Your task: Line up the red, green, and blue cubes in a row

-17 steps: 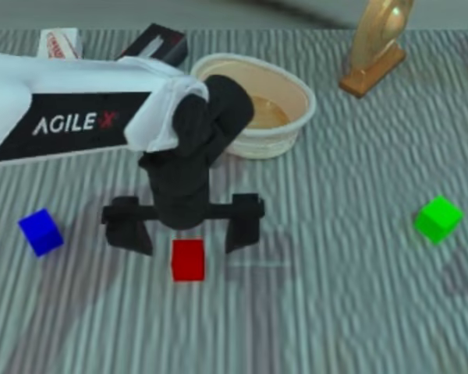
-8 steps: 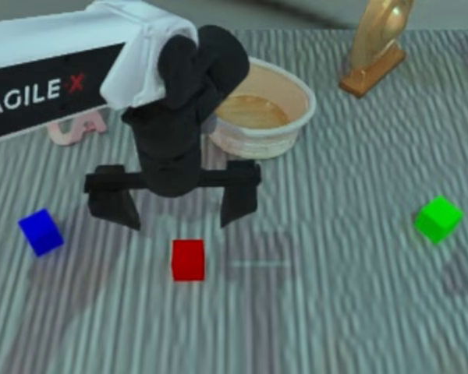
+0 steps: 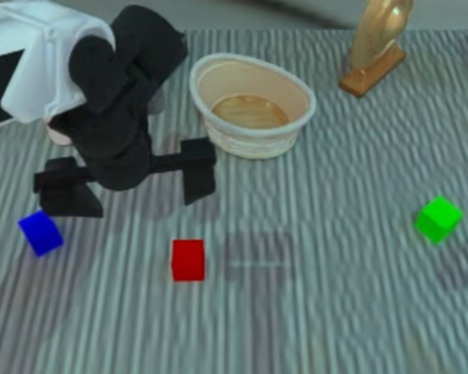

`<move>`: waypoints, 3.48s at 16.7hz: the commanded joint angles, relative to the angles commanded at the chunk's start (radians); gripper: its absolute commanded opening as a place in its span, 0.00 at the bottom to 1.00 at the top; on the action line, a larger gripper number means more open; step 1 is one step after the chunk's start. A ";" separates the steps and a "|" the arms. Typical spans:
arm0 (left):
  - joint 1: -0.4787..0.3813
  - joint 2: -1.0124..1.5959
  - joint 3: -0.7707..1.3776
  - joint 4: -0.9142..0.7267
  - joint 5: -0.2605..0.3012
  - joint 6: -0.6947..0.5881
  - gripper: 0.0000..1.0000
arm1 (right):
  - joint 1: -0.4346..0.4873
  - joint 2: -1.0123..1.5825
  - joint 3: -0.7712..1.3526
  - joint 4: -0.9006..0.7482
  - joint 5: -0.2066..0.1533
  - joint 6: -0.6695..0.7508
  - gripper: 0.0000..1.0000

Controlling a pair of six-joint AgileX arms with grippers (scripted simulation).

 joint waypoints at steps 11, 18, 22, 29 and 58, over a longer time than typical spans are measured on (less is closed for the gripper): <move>0.378 -1.058 -0.842 0.542 -0.003 0.265 1.00 | 0.104 1.085 0.746 -0.590 0.010 -0.249 1.00; 0.517 -1.546 -1.214 0.860 0.018 0.523 1.00 | 0.160 1.608 1.146 -0.879 0.009 -0.375 1.00; 0.545 -1.687 -1.289 0.965 0.027 0.610 1.00 | 0.175 1.735 1.267 -0.946 0.005 -0.408 1.00; 0.547 -1.701 -1.295 0.975 0.028 0.619 1.00 | 0.172 1.747 1.274 -0.947 0.005 -0.410 1.00; 0.547 -1.701 -1.295 0.975 0.028 0.619 1.00 | 0.178 1.860 1.105 -0.664 0.005 -0.407 0.00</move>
